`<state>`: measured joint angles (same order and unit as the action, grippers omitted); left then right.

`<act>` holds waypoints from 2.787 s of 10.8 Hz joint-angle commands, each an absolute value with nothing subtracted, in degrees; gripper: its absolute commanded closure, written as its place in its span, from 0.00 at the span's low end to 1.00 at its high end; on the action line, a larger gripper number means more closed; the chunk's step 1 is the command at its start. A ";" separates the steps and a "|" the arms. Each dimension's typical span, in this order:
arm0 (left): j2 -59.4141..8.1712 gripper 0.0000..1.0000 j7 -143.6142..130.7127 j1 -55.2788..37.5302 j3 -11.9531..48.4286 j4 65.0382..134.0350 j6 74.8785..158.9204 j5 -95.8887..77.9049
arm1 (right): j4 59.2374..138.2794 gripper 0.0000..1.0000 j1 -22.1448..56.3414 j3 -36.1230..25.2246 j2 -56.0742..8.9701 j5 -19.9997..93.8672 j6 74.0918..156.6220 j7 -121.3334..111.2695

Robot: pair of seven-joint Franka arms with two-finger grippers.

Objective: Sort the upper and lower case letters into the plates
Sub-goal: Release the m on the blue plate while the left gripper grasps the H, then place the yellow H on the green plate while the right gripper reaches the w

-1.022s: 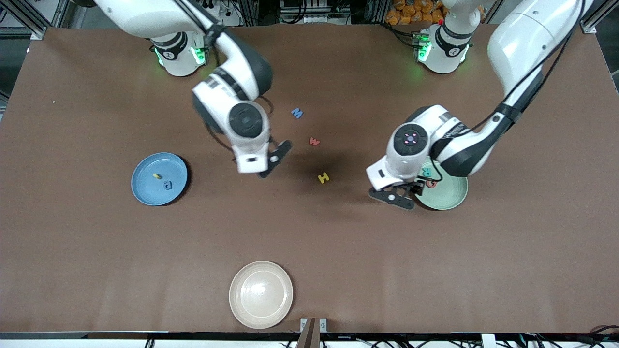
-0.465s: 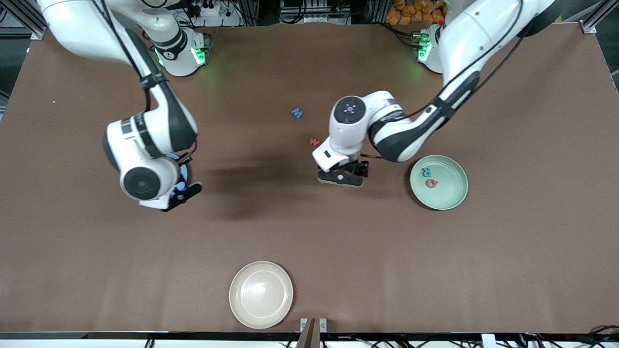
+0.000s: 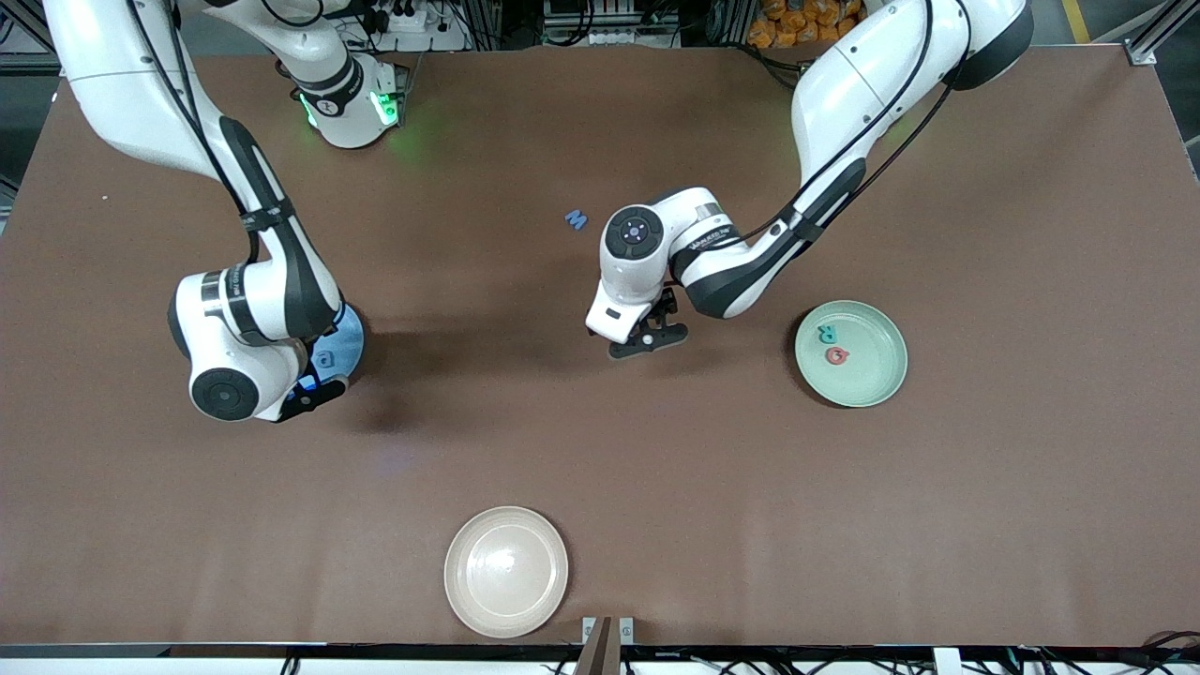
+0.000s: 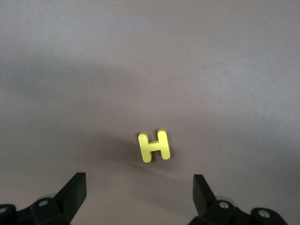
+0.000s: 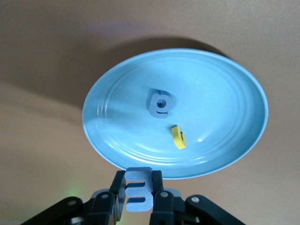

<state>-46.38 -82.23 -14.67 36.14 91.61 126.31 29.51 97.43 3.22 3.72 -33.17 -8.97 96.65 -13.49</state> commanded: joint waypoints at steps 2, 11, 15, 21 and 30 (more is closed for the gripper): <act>-49.65 0.00 -93.40 -17.73 32.28 90.35 131.73 28.74 | 97.82 0.00 2.90 2.11 -30.68 -3.96 97.38 -13.97; -51.59 0.33 -93.78 -25.22 23.64 86.13 132.01 26.98 | 81.14 0.00 5.97 -1.23 -26.63 5.89 85.00 -11.08; -51.24 0.82 -93.78 -25.40 23.73 86.22 131.84 24.79 | 78.14 0.00 8.17 2.01 -27.42 11.86 84.72 2.08; -47.12 1.00 -79.84 -17.87 26.35 86.48 122.46 22.86 | 77.87 0.00 9.75 8.79 -27.60 11.69 87.27 9.40; -36.75 0.99 -49.86 13.16 38.93 99.64 109.15 24.51 | 80.67 0.00 22.31 26.60 -34.18 -7.07 103.69 17.23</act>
<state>-40.75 -53.23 9.17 37.98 93.01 107.30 24.32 79.79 21.75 22.76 -32.24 -1.78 101.51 16.88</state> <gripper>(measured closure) 0.608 0.000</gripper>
